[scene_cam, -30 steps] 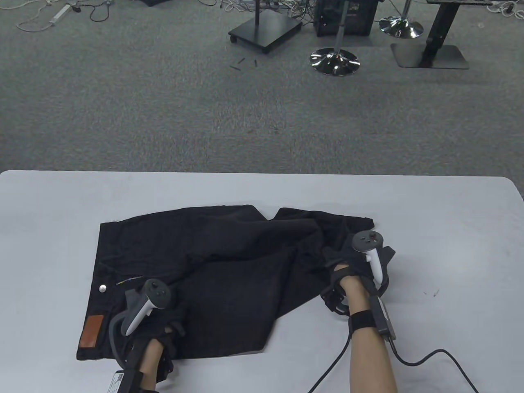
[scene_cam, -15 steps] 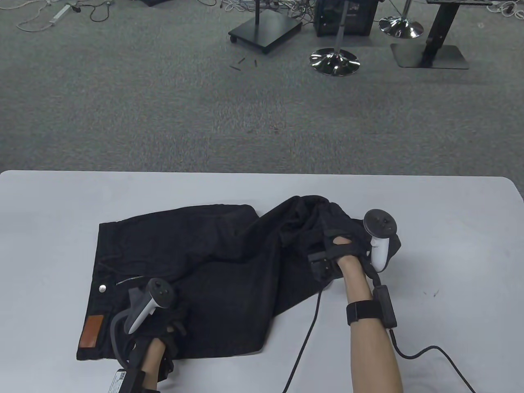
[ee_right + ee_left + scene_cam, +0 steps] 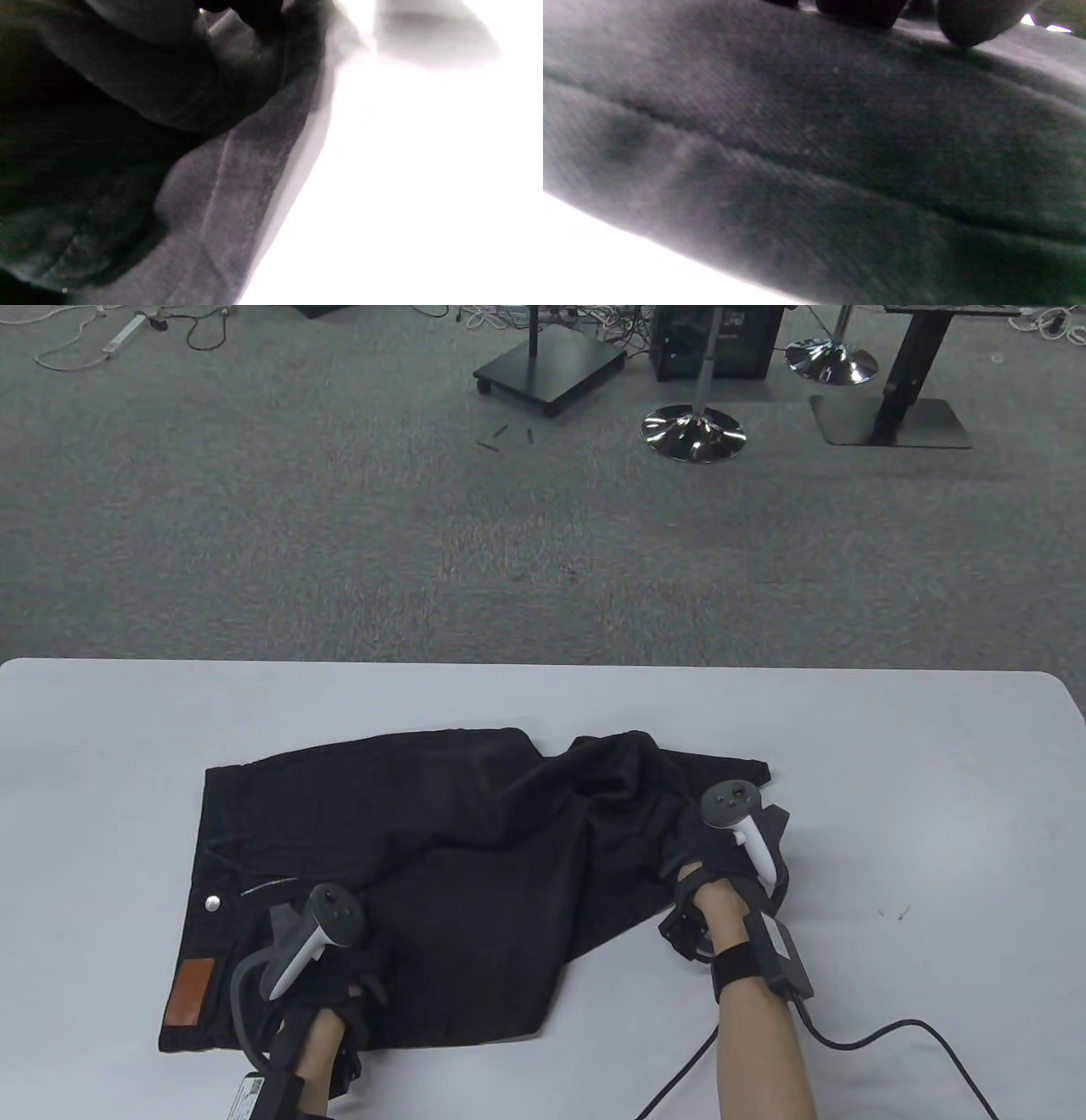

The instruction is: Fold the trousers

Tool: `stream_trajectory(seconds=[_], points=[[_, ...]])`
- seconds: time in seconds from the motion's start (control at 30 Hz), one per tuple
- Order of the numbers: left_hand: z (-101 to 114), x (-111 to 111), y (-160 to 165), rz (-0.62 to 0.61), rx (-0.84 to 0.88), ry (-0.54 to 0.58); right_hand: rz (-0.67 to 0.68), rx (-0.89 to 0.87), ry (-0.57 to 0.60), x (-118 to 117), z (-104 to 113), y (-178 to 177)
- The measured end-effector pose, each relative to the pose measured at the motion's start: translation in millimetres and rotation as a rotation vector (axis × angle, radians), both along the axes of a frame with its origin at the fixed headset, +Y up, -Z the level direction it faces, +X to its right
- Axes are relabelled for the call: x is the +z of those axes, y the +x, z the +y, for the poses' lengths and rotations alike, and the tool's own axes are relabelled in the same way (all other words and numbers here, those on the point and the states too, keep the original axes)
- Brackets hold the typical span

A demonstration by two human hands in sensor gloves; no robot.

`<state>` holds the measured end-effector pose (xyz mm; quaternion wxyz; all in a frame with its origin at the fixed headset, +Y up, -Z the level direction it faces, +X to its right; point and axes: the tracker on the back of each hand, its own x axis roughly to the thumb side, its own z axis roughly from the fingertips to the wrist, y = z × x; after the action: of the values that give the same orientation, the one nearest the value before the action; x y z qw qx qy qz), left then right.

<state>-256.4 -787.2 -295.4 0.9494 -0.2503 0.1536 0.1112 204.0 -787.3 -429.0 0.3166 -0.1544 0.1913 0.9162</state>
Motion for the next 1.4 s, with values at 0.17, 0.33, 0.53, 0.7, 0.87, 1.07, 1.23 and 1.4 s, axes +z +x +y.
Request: stream_trajectory(seconds=[0.17,0.33,0.53,0.7,0.87,1.07,1.23,1.4], points=[[-0.3,0.9,0.4,0.012,-0.005,0.000,-0.031,0.179,-0.008,12.0,13.1,20.5],[-0.1,0.9,-0.4,0.018,0.006,0.002,-0.100,0.213,-0.014,34.0,15.8,42.7],[0.0,0.9,0.9,0.022,-0.007,0.003,-0.087,0.346,-0.030,63.2,19.8,49.7],[-0.1,2.9,-2.7,0.042,0.013,0.011,-0.111,0.327,-0.062,78.5,28.1,66.3],[0.5,2.2,-1.2,0.043,0.005,0.004,-0.102,0.333,-0.230,90.7,38.4,83.3],[17.3,2.0,28.9,-0.100,0.122,0.051,-0.067,0.167,-0.114,84.8,23.7,82.9],[0.0,0.5,47.5,-0.149,0.115,-0.066,-0.076,0.183,-0.116,79.7,11.6,79.1],[-9.5,-3.8,35.9,-0.126,0.039,-0.064,-0.142,0.278,-0.165,81.9,12.3,88.3]])
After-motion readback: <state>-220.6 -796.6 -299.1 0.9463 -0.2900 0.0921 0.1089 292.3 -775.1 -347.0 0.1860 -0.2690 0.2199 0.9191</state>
